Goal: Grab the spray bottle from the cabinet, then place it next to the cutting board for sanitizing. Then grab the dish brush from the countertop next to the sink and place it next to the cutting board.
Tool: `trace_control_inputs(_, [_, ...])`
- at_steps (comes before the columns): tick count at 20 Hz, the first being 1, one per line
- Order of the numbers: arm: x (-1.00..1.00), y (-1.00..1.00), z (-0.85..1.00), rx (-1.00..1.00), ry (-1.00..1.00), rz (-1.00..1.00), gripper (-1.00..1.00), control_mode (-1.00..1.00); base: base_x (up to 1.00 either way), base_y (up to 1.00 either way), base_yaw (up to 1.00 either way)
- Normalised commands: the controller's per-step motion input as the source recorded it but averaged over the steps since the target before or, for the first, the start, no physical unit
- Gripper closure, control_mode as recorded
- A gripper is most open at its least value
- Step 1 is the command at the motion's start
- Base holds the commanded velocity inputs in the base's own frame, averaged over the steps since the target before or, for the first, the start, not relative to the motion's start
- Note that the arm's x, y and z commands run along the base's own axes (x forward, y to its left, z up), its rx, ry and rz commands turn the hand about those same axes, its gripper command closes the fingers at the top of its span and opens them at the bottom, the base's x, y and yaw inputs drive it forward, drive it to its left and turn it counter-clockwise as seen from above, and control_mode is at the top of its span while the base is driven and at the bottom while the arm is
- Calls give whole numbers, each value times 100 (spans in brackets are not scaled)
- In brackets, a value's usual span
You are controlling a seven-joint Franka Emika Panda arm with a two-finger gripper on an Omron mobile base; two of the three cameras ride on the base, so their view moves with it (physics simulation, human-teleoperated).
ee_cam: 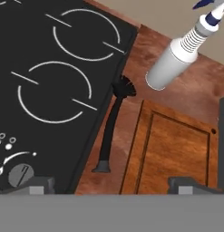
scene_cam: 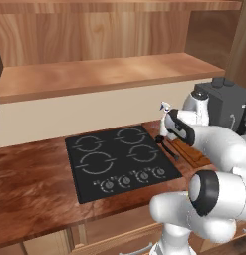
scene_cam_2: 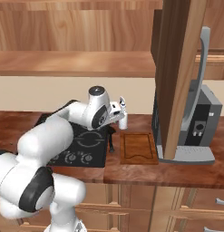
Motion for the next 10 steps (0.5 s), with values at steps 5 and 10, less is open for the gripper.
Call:
trace_control_inputs(5, [-48,9,97,0,-13,-1,-100,-100,0,0,0])
trace_control_inputs(10, [-54,6,83,0,-12,0,-100,-100,0,0,0])
